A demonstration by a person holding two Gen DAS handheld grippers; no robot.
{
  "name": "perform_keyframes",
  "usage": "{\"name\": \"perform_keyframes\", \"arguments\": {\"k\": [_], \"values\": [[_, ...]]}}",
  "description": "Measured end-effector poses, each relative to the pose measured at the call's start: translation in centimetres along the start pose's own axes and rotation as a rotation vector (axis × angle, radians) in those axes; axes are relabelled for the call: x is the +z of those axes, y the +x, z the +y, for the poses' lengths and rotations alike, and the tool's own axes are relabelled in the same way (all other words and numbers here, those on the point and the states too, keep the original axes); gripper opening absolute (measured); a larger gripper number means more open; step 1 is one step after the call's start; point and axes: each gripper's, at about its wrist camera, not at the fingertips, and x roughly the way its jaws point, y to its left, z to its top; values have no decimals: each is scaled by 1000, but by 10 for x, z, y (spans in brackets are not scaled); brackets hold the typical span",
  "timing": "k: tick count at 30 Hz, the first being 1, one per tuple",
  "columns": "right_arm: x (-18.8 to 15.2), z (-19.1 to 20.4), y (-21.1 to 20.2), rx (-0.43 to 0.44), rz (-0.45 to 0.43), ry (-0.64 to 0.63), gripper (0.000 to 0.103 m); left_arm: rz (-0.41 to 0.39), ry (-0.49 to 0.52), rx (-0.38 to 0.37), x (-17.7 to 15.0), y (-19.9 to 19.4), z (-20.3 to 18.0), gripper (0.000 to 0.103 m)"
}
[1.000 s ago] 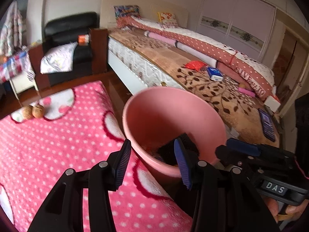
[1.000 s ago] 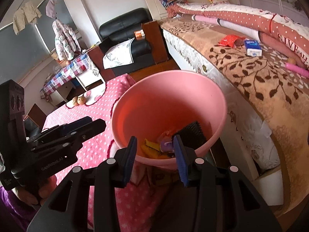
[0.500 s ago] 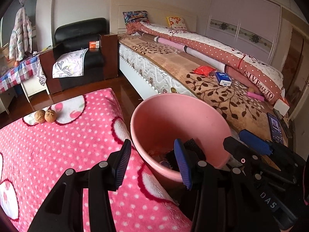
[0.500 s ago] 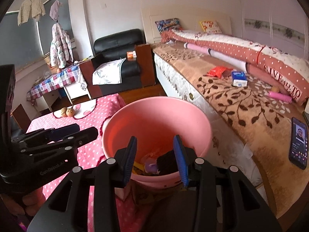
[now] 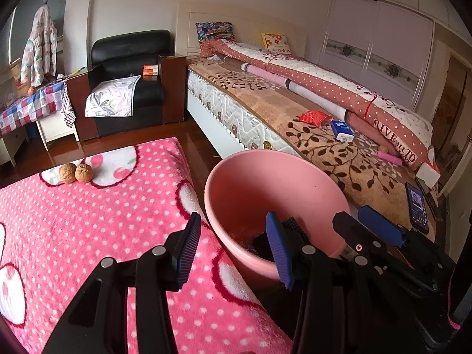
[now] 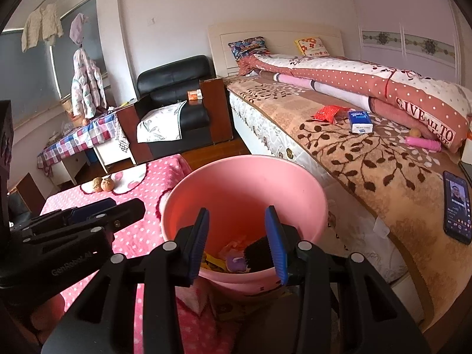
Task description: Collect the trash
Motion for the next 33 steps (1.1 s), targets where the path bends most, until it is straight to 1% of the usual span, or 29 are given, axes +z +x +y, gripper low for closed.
{"name": "perform_keyframes", "arguments": {"k": [10, 18, 19, 21, 22, 33], "values": [[-5, 7, 3, 30, 25, 9, 40, -32, 2, 5, -2, -10, 1, 45], [-7, 13, 5, 43, 38, 5, 41, -40, -9, 6, -2, -13, 6, 45], [-7, 13, 5, 44, 39, 6, 41, -42, -10, 6, -2, -13, 6, 45], [-7, 13, 5, 45, 38, 7, 48, -43, -9, 6, -2, -14, 6, 44], [-7, 13, 4, 45, 37, 9, 48, -44, -9, 6, -2, -14, 7, 44], [-7, 13, 5, 43, 40, 8, 48, -44, -13, 6, -1, -14, 8, 43]]}}
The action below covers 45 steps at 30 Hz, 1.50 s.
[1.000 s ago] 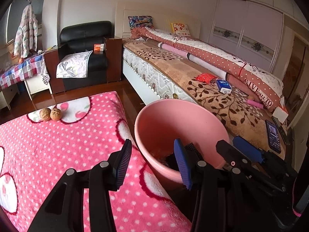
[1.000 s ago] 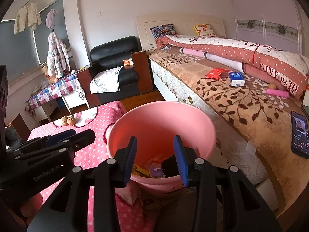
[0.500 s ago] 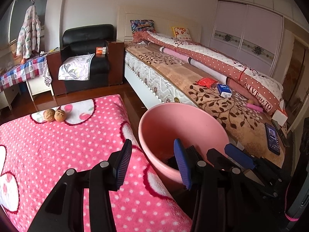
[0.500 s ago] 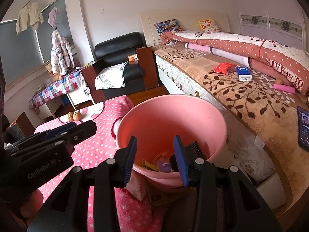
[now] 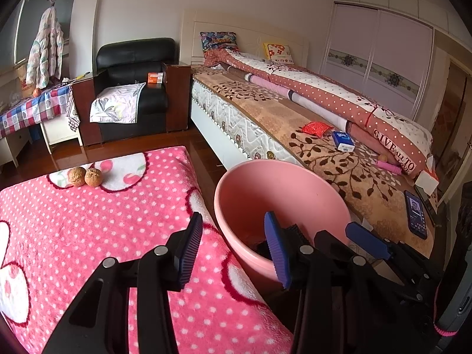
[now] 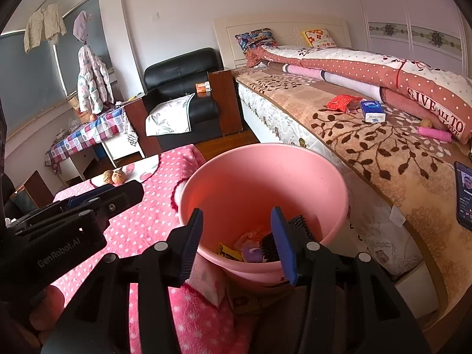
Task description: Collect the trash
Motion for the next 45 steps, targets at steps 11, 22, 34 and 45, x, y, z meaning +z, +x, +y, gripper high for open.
{"name": "perform_keyframes", "arguments": {"k": [11, 22, 34, 45], "values": [[-1, 0, 1, 0, 4, 1, 48, -2, 0, 1, 0, -1, 1, 43], [0, 0, 1, 0, 4, 2, 49, 2, 1, 0, 0, -1, 0, 43], [-1, 0, 2, -1, 7, 2, 48, 4, -1, -2, -1, -1, 0, 43], [0, 0, 2, 0, 9, 4, 48, 10, 4, -6, -6, -1, -1, 43]]}}
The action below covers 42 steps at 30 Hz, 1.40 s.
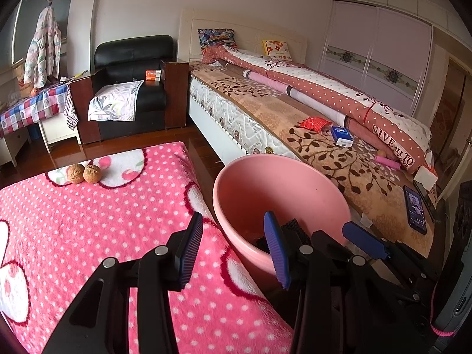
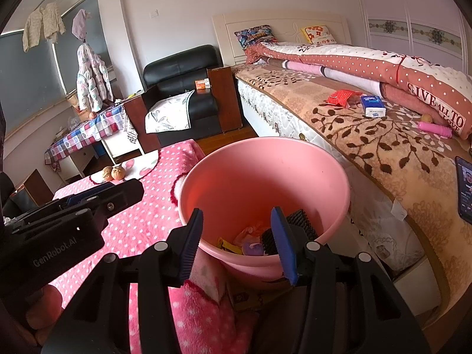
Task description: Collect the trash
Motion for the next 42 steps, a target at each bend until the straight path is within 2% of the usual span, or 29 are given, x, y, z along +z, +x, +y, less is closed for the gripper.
{"name": "perform_keyframes", "arguments": {"k": [42], "values": [[-5, 1, 1, -1, 6, -7, 48, 5, -2, 3, -3, -1, 2, 43]]}}
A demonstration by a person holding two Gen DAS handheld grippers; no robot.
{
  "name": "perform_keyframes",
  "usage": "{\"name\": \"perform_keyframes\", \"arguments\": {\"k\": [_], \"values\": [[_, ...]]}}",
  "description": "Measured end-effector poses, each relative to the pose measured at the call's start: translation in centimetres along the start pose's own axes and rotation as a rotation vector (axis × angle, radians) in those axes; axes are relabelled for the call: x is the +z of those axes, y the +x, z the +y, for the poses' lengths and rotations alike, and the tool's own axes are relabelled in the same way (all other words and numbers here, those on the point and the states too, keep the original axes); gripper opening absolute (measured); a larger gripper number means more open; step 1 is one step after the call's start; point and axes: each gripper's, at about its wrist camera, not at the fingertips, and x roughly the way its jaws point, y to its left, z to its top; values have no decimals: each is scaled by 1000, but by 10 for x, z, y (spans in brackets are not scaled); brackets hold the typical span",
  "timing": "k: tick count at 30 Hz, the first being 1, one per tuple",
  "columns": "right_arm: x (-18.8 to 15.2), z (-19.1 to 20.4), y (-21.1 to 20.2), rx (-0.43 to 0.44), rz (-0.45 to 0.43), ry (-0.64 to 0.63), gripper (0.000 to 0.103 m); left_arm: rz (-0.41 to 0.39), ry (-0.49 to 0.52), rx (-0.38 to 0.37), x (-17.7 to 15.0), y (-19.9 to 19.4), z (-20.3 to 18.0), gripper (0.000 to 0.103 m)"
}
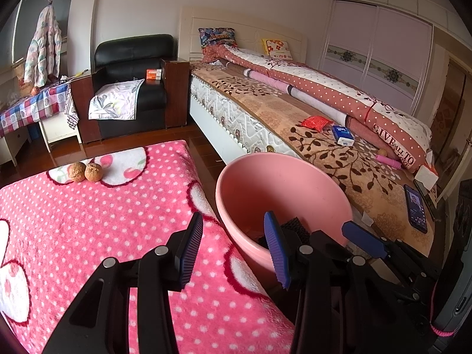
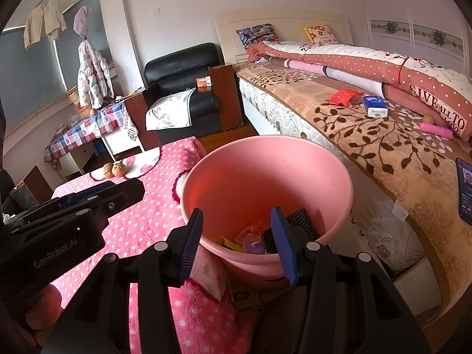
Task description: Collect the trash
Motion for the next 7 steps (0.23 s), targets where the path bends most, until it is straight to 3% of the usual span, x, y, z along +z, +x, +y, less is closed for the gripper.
{"name": "perform_keyframes", "arguments": {"k": [7], "values": [[0, 1, 0, 0, 0, 0, 49, 3, -4, -4, 0, 0, 2, 43]]}}
